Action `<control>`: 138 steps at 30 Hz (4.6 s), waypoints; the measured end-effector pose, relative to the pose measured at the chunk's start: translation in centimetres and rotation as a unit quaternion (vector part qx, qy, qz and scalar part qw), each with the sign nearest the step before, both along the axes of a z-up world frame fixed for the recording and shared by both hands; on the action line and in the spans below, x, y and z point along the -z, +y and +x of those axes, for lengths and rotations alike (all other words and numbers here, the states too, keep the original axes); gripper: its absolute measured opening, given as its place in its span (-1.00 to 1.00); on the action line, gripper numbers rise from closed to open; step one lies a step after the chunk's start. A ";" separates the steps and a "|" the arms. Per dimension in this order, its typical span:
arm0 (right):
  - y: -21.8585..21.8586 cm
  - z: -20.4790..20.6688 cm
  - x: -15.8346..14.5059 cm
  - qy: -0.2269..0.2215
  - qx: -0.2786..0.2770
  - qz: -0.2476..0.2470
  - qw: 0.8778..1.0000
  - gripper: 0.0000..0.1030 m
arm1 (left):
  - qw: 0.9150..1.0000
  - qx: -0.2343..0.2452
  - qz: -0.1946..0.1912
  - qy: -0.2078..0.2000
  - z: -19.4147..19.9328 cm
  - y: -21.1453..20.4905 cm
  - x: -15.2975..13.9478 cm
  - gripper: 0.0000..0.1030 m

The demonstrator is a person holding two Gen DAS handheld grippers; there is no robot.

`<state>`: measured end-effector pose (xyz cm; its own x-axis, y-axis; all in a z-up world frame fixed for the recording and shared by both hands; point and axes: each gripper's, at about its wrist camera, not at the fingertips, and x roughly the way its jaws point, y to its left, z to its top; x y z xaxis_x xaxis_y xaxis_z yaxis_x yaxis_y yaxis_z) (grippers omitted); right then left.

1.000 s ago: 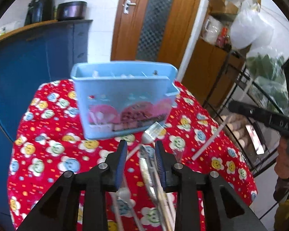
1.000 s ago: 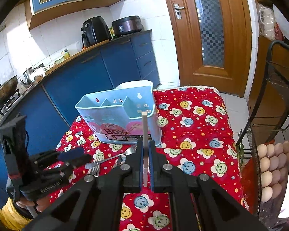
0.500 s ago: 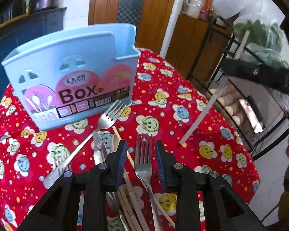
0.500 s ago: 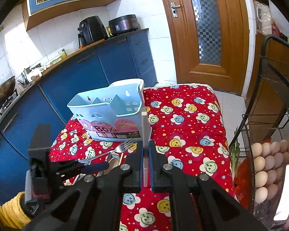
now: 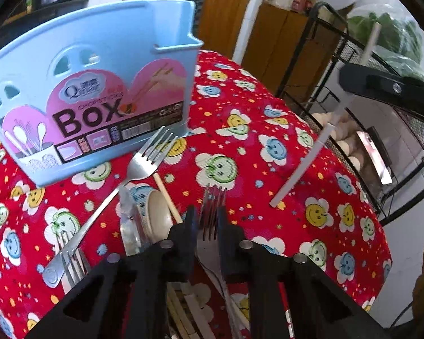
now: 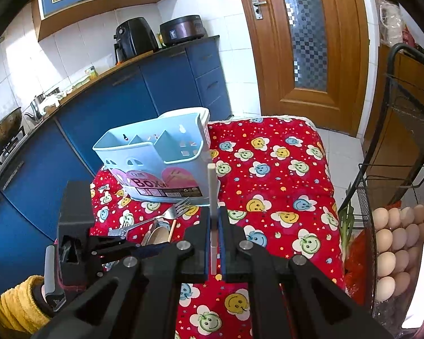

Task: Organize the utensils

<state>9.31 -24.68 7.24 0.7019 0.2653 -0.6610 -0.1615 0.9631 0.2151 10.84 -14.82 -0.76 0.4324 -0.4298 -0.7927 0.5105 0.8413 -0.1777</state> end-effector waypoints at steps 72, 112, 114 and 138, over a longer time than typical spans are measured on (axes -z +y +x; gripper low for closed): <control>5.8 0.6 -8.3 -0.074 -0.007 -0.056 0.996 -0.88 | 0.910 -0.239 -0.044 -0.337 0.3 16.8 -24.3 -0.97; 8.8 10.6 -7.2 -0.089 -0.003 -0.084 0.992 -0.88 | 0.940 -0.197 0.004 -0.278 8.8 13.6 -15.4 -0.96; 9.0 10.8 -6.6 -0.081 -0.005 -0.087 0.993 -0.88 | 0.942 -0.194 0.003 -0.275 8.8 13.3 -15.1 -0.96; 9.3 10.4 -4.1 -0.061 -0.028 -0.047 0.997 -0.39 | 0.960 -0.171 -0.058 -0.214 8.0 13.8 -14.2 -0.63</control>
<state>19.71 -15.42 11.35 0.7646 0.2472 -0.5953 -0.2356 0.9668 0.0989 18.87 -0.98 13.42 0.8396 -0.2783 -0.4665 0.2544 0.9602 -0.1150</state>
